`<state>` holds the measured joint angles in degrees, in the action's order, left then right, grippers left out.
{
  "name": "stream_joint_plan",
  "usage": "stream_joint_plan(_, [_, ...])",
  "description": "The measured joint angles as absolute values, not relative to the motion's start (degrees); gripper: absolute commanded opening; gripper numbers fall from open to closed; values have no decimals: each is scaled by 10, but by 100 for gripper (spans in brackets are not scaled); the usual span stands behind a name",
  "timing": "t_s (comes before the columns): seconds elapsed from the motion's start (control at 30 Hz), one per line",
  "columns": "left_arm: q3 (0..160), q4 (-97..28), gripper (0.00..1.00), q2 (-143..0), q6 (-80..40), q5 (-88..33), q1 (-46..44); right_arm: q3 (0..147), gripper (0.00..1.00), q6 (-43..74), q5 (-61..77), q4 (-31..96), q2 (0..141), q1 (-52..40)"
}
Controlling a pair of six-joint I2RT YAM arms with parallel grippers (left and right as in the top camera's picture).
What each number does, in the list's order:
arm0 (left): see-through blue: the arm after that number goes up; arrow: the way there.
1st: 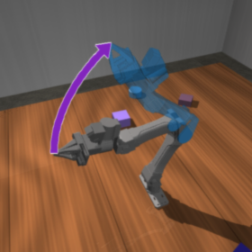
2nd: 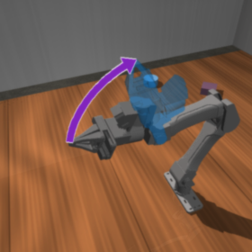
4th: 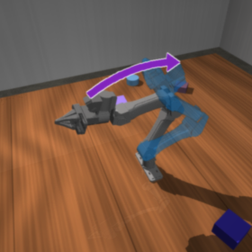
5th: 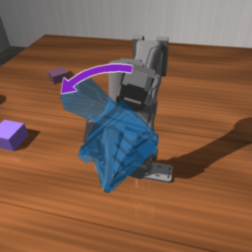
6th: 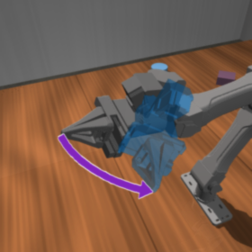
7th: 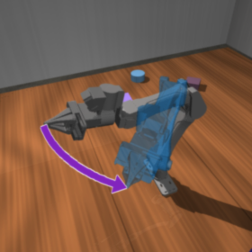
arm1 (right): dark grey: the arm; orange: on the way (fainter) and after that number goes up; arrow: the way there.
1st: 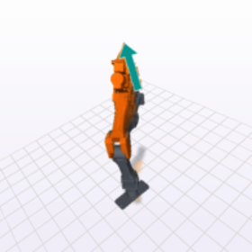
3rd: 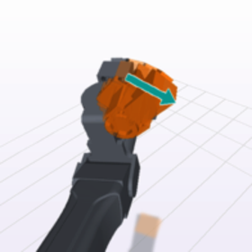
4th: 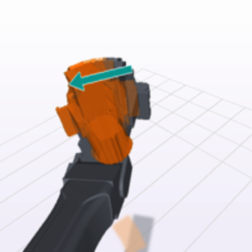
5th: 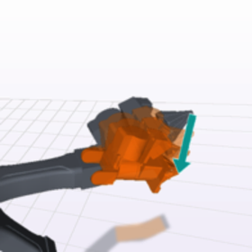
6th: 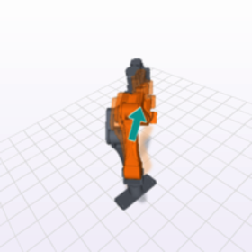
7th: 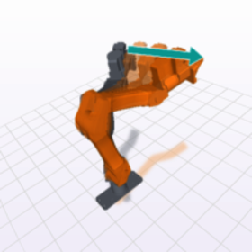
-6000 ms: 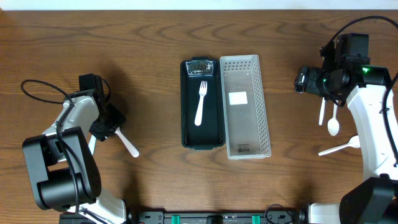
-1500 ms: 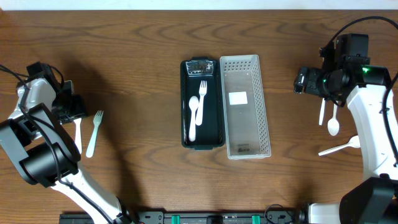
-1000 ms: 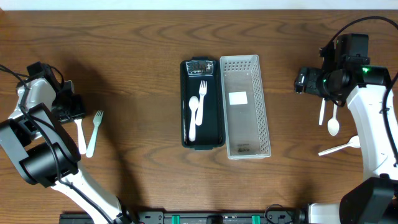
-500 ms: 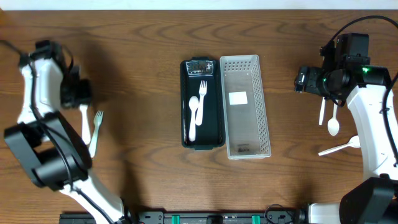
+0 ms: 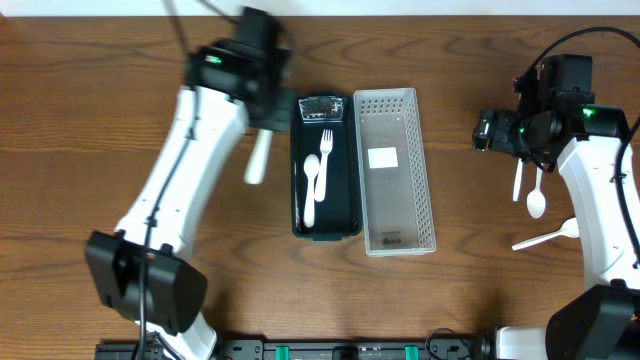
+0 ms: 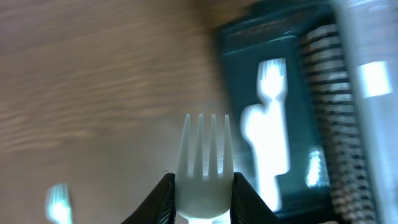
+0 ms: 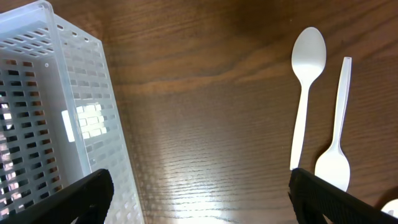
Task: Pack container
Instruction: 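Carry the fork with the left gripper into the green basket and release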
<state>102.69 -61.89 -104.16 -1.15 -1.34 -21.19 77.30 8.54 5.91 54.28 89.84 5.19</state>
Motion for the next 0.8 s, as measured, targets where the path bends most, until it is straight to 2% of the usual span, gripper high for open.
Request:
stream_joint_plan(0.2, [1027,-586,19,-1061,-79,-13,-294,773,94,86,59,547,898,52])
stream_joint_plan(0.6, [1027,-575,19,-1206,-178,-13,-298,773,94,86,59,559,898,52])
stream_joint_plan(0.7, [1027,-572,43,-1228,-181,-13,-298,773,94,86,59,559,898,52])
stream_joint_plan(0.8, [1027,-571,53,-1237,-186,-13,-298,773,94,86,59,560,898,52])
